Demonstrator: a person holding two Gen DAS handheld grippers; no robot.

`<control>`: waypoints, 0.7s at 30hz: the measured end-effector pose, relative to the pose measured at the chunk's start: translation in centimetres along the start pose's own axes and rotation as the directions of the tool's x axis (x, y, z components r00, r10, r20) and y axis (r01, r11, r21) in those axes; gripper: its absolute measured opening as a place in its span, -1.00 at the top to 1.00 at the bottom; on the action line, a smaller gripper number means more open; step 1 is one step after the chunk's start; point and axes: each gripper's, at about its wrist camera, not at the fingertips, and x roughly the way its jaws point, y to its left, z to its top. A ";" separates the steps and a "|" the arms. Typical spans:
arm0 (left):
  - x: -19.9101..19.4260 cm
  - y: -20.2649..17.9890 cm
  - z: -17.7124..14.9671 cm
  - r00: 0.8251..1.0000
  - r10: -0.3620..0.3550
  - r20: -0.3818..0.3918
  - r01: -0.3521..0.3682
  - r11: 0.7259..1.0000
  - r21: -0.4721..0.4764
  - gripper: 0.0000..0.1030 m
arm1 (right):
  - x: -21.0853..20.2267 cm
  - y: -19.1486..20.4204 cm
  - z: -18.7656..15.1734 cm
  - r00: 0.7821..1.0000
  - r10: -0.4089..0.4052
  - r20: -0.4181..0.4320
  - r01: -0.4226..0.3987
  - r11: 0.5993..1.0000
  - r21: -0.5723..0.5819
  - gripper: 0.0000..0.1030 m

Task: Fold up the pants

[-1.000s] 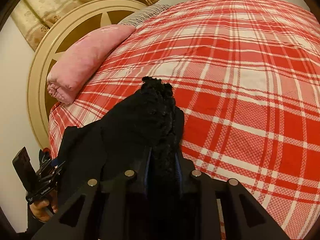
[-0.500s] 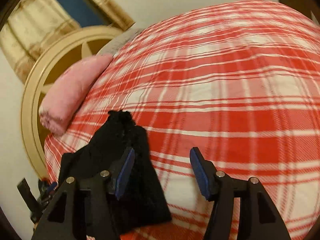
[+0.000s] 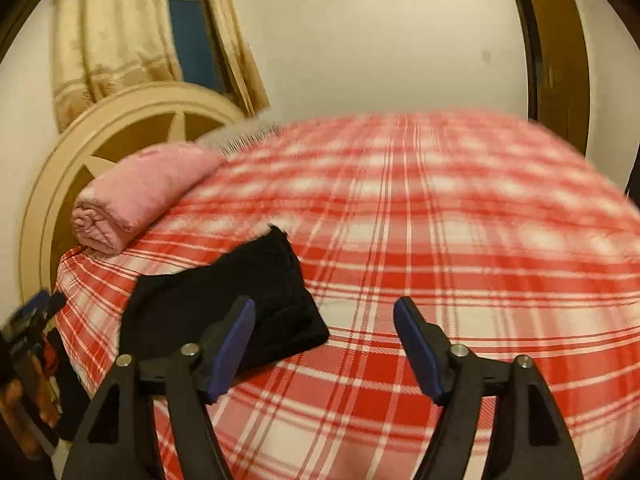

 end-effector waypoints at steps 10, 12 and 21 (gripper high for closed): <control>-6.8 -3.8 1.9 0.983 -0.090 0.162 0.079 0.994 0.073 -1.00 | -9.7 3.4 -1.6 0.985 -0.048 0.164 0.065 0.993 -0.097 -0.51; -7.5 -4.2 2.1 0.979 -0.102 0.176 0.089 0.993 0.081 -1.00 | -10.7 3.3 -1.7 0.983 -0.048 0.180 0.066 0.993 -0.093 -0.51; -9.4 -5.1 2.2 0.970 -0.125 0.209 0.107 0.990 0.094 -1.00 | -12.5 3.3 -2.1 0.979 -0.058 0.196 0.076 0.993 -0.085 -0.52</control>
